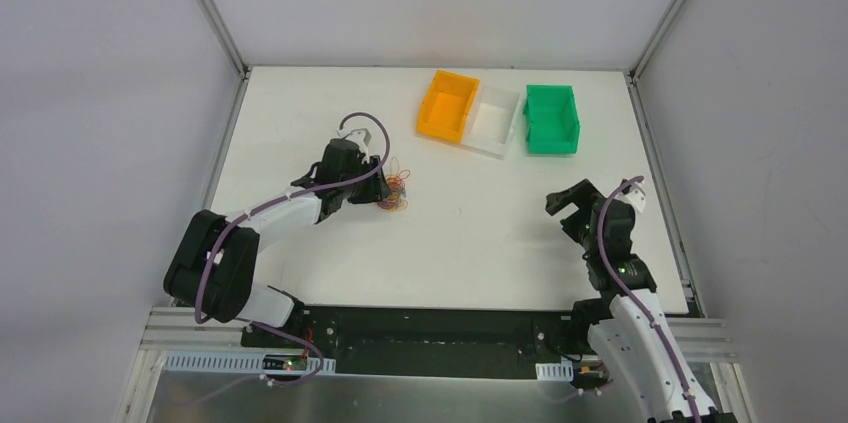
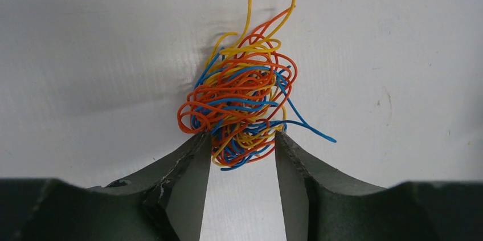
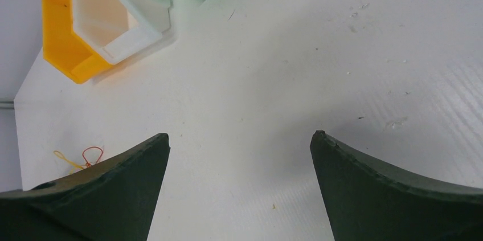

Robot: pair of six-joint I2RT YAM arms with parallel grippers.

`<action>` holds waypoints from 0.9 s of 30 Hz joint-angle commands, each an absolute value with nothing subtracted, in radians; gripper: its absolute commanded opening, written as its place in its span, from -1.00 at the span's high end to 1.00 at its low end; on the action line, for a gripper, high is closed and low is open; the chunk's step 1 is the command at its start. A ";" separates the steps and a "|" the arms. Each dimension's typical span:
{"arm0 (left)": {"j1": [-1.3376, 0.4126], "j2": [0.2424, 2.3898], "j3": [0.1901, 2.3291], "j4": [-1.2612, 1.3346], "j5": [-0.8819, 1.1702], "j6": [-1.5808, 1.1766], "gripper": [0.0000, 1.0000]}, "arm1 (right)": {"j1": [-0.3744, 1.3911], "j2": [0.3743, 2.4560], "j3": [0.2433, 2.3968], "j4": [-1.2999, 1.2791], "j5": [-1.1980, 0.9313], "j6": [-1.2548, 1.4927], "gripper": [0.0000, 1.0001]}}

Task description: Untangle the cables

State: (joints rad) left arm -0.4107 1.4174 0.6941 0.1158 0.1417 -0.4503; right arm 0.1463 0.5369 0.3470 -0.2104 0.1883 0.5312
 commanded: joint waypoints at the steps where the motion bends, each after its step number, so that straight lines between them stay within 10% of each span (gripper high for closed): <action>1: -0.405 1.430 0.724 0.087 0.165 -0.442 0.09 | 0.146 0.587 0.363 -0.137 0.109 0.514 -0.98; 7: -0.405 1.442 0.713 0.070 0.106 -0.453 0.16 | 0.155 0.667 0.375 -0.060 0.029 0.518 -0.98; 16: -0.405 1.346 0.610 0.094 0.028 -0.477 -0.24 | 0.255 0.822 0.465 0.009 0.013 0.468 -0.98; 24: -0.405 1.454 0.621 0.204 0.175 -0.459 0.90 | 0.492 1.074 0.645 0.081 0.108 0.376 -0.91; 27: -0.406 1.456 0.611 0.246 0.233 -0.450 1.00 | 0.537 1.168 0.711 0.128 0.111 0.366 -0.91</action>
